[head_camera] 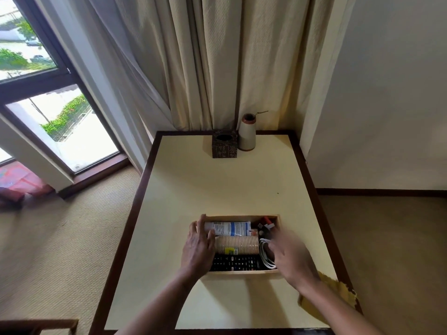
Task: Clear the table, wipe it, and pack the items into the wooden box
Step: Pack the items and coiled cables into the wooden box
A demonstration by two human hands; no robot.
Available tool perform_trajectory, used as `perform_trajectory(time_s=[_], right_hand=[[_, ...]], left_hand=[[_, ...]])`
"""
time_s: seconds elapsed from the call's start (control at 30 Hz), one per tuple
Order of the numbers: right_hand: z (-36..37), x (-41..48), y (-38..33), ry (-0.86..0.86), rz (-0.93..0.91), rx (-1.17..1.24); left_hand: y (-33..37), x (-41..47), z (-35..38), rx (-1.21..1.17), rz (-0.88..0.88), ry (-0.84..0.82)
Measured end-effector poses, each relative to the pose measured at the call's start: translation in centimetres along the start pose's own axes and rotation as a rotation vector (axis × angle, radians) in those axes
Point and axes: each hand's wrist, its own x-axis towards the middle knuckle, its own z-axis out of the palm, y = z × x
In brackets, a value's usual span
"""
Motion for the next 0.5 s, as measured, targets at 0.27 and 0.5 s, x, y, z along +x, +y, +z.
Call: perform_trajectory(time_s=[0.27, 0.5], right_hand=[[0.3, -0.5, 1.2, 0.079, 0.183, 0.389], [2.2, -1.0, 2.5, -0.017, 0.375, 0.667]], left_hand=[[-1.7, -2.1, 0.5, -0.281, -0.204, 0.016], [-0.9, -4.0, 1.0, -0.48, -0.278, 0.025]])
